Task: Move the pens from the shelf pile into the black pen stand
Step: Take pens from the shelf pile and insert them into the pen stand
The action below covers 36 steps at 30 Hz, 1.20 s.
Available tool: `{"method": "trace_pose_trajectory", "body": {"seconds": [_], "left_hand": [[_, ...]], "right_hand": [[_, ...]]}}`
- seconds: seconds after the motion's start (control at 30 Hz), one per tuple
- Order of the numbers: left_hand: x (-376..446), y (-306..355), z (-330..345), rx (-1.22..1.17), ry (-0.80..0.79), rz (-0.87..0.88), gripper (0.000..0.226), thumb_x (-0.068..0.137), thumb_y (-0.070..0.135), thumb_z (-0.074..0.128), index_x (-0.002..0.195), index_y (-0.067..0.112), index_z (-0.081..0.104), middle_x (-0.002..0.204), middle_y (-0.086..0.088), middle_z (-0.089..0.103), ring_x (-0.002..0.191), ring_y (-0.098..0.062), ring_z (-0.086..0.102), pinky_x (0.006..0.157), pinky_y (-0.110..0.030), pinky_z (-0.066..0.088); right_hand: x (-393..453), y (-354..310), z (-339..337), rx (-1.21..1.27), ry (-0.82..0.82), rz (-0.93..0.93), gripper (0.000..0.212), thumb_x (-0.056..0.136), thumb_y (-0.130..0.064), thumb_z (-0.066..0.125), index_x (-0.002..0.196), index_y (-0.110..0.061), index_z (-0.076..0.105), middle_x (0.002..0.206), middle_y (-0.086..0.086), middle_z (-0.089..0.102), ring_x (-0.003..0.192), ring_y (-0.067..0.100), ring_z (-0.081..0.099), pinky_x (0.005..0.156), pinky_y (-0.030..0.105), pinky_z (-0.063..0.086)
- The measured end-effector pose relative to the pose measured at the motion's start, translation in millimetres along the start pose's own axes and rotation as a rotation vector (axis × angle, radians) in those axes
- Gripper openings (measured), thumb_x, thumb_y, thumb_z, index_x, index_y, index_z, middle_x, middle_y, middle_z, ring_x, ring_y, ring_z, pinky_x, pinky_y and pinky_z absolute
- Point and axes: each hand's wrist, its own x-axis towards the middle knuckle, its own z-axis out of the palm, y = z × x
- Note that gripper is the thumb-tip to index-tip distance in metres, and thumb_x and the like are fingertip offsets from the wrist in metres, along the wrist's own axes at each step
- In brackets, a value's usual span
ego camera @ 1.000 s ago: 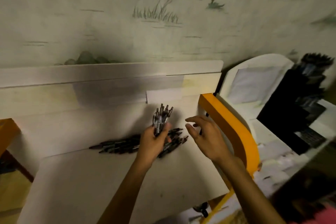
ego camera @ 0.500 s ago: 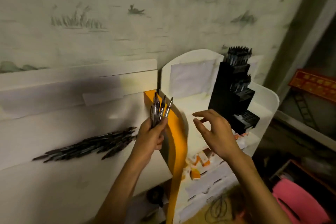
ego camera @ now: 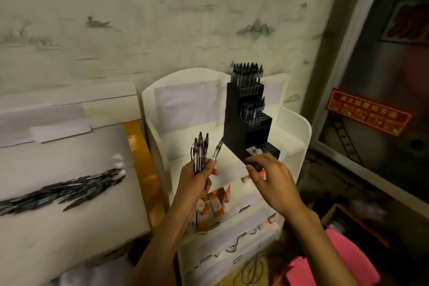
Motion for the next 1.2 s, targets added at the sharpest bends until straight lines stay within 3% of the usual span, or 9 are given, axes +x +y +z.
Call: {"method": "trace_pose_trajectory", "body": {"seconds": [0.17, 0.3, 0.5, 0.63, 0.73, 0.9, 1.0, 1.13, 1.2], "left_hand": [[20, -12, 48, -0.012, -0.019, -0.033, 0.010, 0.098, 0.020, 0.061, 0.102, 0.015, 0.069, 0.088, -0.010, 0.073, 0.052, -0.009, 0.047, 0.044, -0.018, 0.039], [44, -23, 85, -0.014, -0.028, -0.007, 0.010, 0.098, 0.023, 0.062, 0.103, 0.018, 0.069, 0.090, -0.004, 0.074, 0.056, -0.010, 0.050, 0.046, -0.019, 0.040], [97, -36, 135, -0.074, -0.006, -0.011, 0.018, 0.098, 0.019, 0.061, 0.109, 0.006, 0.067, 0.071, 0.003, 0.070, 0.047, -0.009, 0.044, 0.042, -0.019, 0.033], [131, -38, 159, -0.126, 0.047, -0.011, 0.016, 0.095, 0.016, 0.066, 0.109, 0.009, 0.068, 0.080, -0.010, 0.071, 0.049, -0.011, 0.048, 0.041, -0.020, 0.032], [151, -39, 171, -0.124, 0.078, -0.004, 0.017, 0.093, 0.015, 0.067, 0.109, 0.008, 0.070, 0.077, -0.011, 0.064, 0.054, -0.014, 0.053, 0.042, -0.021, 0.033], [169, -41, 186, -0.043, 0.109, -0.001, 0.014, 0.093, 0.023, 0.068, 0.105, 0.018, 0.072, 0.088, -0.003, 0.075, 0.070, -0.018, 0.062, 0.051, -0.024, 0.040], [178, -39, 191, -0.046, 0.135, -0.008, 0.014, 0.093, 0.023, 0.068, 0.104, 0.014, 0.070, 0.088, -0.001, 0.076, 0.064, -0.017, 0.062, 0.050, -0.026, 0.036], [188, -33, 197, -0.027, 0.180, 0.002, 0.017, 0.095, 0.023, 0.066, 0.105, 0.010, 0.069, 0.089, -0.002, 0.077, 0.061, -0.016, 0.059, 0.047, -0.027, 0.033], [192, -32, 204, 0.010, 0.193, 0.001, 0.015, 0.096, 0.023, 0.064, 0.104, 0.011, 0.069, 0.089, 0.000, 0.077, 0.062, -0.015, 0.058, 0.049, -0.027, 0.033]], "right_hand": [[21, 56, -15, -0.023, -0.033, 0.013, 0.027, 0.097, -0.035, 0.055, 0.120, -0.027, 0.065, 0.120, -0.006, 0.062, 0.099, 0.011, 0.062, 0.083, 0.024, 0.047], [46, 96, -14, 0.010, -0.046, -0.009, 0.025, 0.097, -0.034, 0.055, 0.119, -0.029, 0.066, 0.120, -0.006, 0.063, 0.099, 0.012, 0.062, 0.083, 0.025, 0.050], [95, 147, -15, 0.037, -0.059, -0.072, 0.021, 0.096, -0.032, 0.056, 0.115, -0.031, 0.066, 0.113, -0.011, 0.062, 0.094, 0.007, 0.059, 0.084, 0.027, 0.051], [131, 177, -14, 0.027, -0.097, -0.100, 0.023, 0.096, -0.034, 0.056, 0.118, -0.032, 0.064, 0.115, -0.011, 0.062, 0.098, 0.009, 0.060, 0.085, 0.029, 0.051], [154, 194, -10, 0.039, -0.120, -0.120, 0.023, 0.096, -0.034, 0.057, 0.118, -0.030, 0.065, 0.115, -0.011, 0.063, 0.099, 0.009, 0.061, 0.082, 0.023, 0.048], [179, 210, -6, 0.096, -0.144, -0.142, 0.024, 0.096, -0.034, 0.057, 0.118, -0.030, 0.065, 0.113, -0.011, 0.063, 0.097, 0.008, 0.060, 0.080, 0.020, 0.046], [195, 217, -3, 0.134, -0.163, -0.152, 0.024, 0.096, -0.033, 0.058, 0.119, -0.028, 0.065, 0.111, -0.009, 0.063, 0.097, 0.008, 0.060, 0.080, 0.018, 0.045], [217, 224, 1, 0.182, -0.202, -0.184, 0.026, 0.096, -0.033, 0.058, 0.120, -0.028, 0.064, 0.110, -0.012, 0.061, 0.094, 0.003, 0.057, 0.078, 0.006, 0.038], [226, 229, 2, 0.229, -0.228, -0.197, 0.026, 0.096, -0.034, 0.058, 0.121, -0.029, 0.064, 0.110, -0.013, 0.061, 0.094, 0.000, 0.057, 0.080, 0.009, 0.042]]}}
